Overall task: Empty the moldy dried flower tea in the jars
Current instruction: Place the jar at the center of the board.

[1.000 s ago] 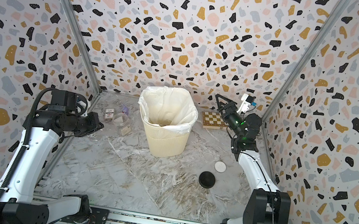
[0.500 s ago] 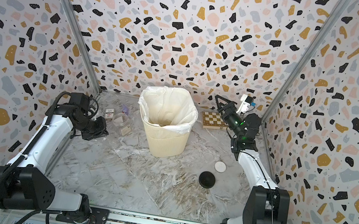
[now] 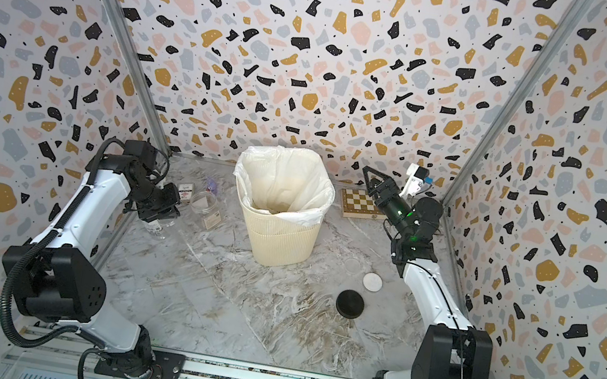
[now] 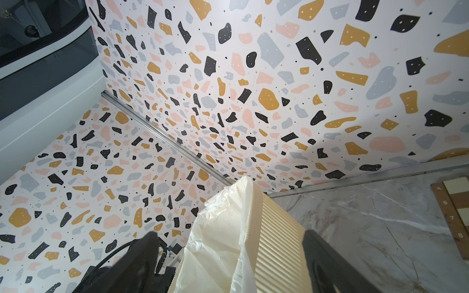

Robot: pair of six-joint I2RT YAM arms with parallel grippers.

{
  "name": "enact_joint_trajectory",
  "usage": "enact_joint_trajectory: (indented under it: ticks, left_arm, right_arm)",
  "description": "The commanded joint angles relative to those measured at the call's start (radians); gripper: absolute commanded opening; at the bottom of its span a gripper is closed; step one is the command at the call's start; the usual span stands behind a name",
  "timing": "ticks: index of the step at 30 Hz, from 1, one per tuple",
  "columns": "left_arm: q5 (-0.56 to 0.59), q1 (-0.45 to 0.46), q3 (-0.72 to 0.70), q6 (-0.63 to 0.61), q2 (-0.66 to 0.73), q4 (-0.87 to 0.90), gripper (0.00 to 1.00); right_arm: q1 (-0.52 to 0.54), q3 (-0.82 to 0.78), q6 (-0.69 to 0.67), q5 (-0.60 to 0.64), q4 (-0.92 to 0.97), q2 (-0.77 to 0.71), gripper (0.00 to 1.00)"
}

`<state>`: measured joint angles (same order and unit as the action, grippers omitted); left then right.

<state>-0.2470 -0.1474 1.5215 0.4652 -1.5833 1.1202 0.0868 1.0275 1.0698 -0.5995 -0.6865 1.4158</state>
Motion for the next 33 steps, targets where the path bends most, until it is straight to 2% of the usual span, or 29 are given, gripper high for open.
enact_joint_trajectory:
  ticks: [1, 11, 21, 33]
  left_arm:
    - [0.002, -0.007, 0.044, -0.009, -0.030, 0.052, 0.03]
    - [-0.008, -0.012, 0.142, -0.064, -0.133, 0.076, 0.04]
    - [-0.023, -0.014, 0.156, -0.086, -0.160, 0.071, 0.28]
    - [-0.027, -0.014, 0.192, -0.082, -0.144, 0.030, 0.34]
  right_arm:
    - [0.001, -0.009, -0.025, -0.001, -0.004, -0.037, 0.90]
    - [0.001, -0.017, -0.035, 0.000, 0.002, -0.042, 0.90]
    - [0.001, -0.020, -0.046, 0.000, 0.007, -0.038, 0.90]
    - [0.001, -0.017, -0.051, -0.006, 0.009, -0.031, 0.90]
